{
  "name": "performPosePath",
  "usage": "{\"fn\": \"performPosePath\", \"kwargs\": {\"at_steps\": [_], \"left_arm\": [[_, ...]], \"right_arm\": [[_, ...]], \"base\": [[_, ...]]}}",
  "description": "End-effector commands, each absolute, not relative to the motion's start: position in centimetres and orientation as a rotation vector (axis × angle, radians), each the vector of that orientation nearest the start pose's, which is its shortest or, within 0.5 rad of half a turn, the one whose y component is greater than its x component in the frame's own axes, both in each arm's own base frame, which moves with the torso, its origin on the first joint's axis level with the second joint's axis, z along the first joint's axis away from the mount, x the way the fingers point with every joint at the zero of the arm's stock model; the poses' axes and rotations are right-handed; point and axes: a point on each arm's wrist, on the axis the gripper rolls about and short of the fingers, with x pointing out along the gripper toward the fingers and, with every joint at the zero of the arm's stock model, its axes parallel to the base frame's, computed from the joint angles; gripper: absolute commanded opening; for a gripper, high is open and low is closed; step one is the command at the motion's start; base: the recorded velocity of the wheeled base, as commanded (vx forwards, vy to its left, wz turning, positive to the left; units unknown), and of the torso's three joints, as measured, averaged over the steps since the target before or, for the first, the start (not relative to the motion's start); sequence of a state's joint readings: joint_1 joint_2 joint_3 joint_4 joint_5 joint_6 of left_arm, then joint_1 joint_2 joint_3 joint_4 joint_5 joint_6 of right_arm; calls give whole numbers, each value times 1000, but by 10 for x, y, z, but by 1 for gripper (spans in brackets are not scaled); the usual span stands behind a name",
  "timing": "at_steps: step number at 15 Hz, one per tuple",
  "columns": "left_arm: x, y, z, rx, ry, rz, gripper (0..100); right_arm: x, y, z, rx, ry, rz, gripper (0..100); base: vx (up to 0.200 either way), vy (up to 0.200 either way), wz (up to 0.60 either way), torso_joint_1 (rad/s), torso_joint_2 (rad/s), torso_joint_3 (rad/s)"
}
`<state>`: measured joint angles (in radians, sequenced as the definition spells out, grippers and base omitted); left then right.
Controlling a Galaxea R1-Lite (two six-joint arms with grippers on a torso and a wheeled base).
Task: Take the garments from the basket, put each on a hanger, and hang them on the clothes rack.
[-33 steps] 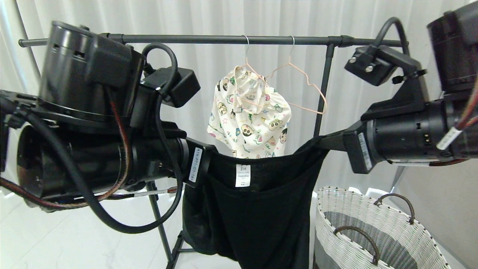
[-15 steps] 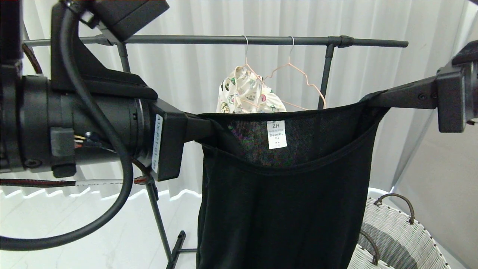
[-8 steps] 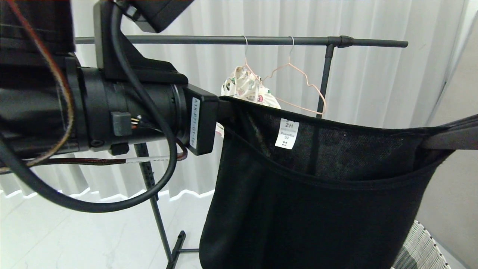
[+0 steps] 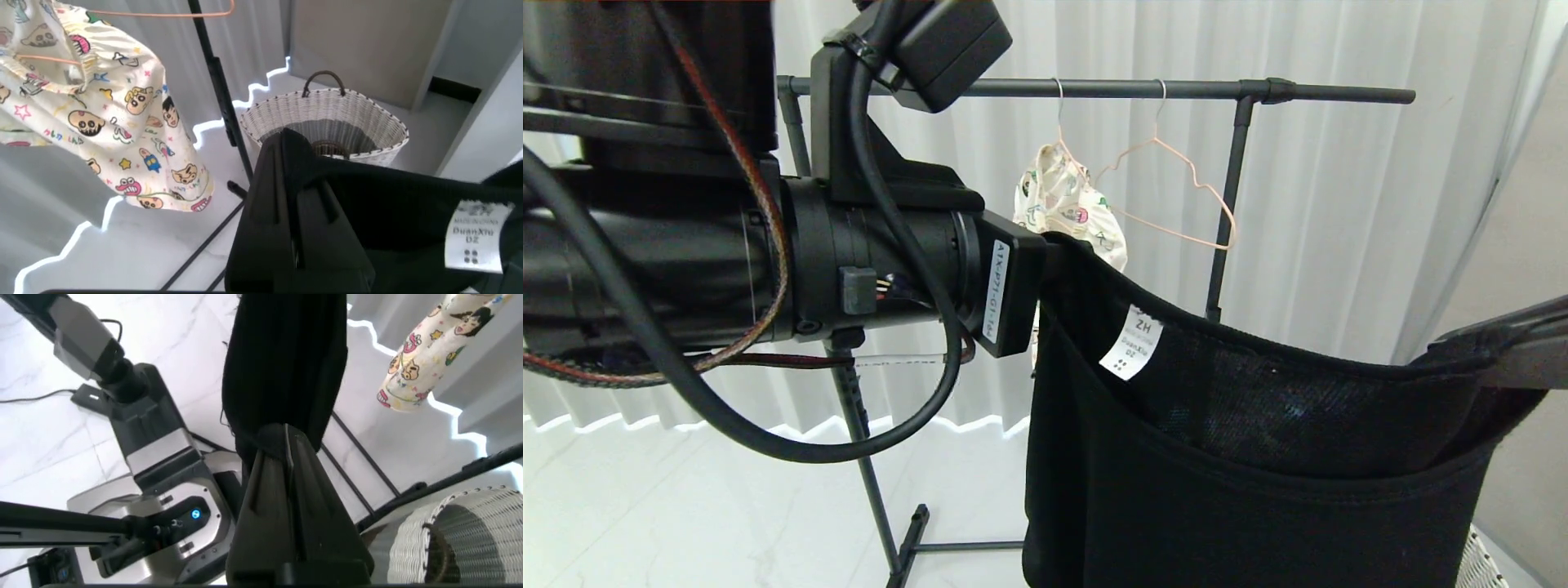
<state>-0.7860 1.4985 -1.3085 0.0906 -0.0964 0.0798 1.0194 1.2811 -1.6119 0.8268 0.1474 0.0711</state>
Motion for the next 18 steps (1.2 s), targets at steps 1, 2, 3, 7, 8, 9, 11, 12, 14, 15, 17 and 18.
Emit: {"fn": "performPosePath", "kwargs": {"at_steps": [1,2,3,7,8,9,11,12,14,15,17,18], "left_arm": [[181,-184,312,170,237,-885,0],[176,-179,311,173,242,-876,0],[169,-170,312,172,237,-859,0],[112,-130,314,54,352,-882,0],[103,-122,314,42,360,-885,0],[98,-116,314,36,358,-889,0],[87,-117,316,25,361,-942,0],[83,-120,317,16,366,-975,0],[73,-130,315,18,384,-1034,0],[70,-135,314,33,385,-1034,0],[67,-138,313,46,381,-1016,0],[67,-138,313,46,380,-1017,0]], "right_arm": [[74,125,365,-163,521,1109,0],[78,123,366,-159,515,1071,0],[82,122,367,-149,501,1043,0],[115,139,373,-73,382,972,0],[123,149,373,-62,357,979,0],[130,157,373,-57,340,983,0],[142,172,372,-43,302,995,0],[145,176,371,-38,294,1001,0],[147,178,370,-37,289,1006,0],[146,178,371,-37,288,1008,0],[145,176,372,-37,282,1007,0],[145,176,372,-36,281,1006,0]], "base": [[0,0,0,0,0,0],[0,0,0,0,0,0],[0,0,0,0,0,0],[0,0,0,0,0,0],[0,0,0,0,0,0],[0,0,0,0,0,0],[0,0,0,0,0,0],[0,0,0,0,0,0],[0,0,0,0,0,0],[0,0,0,0,0,0],[0,0,0,0,0,0],[0,0,0,0,0,0]]}}
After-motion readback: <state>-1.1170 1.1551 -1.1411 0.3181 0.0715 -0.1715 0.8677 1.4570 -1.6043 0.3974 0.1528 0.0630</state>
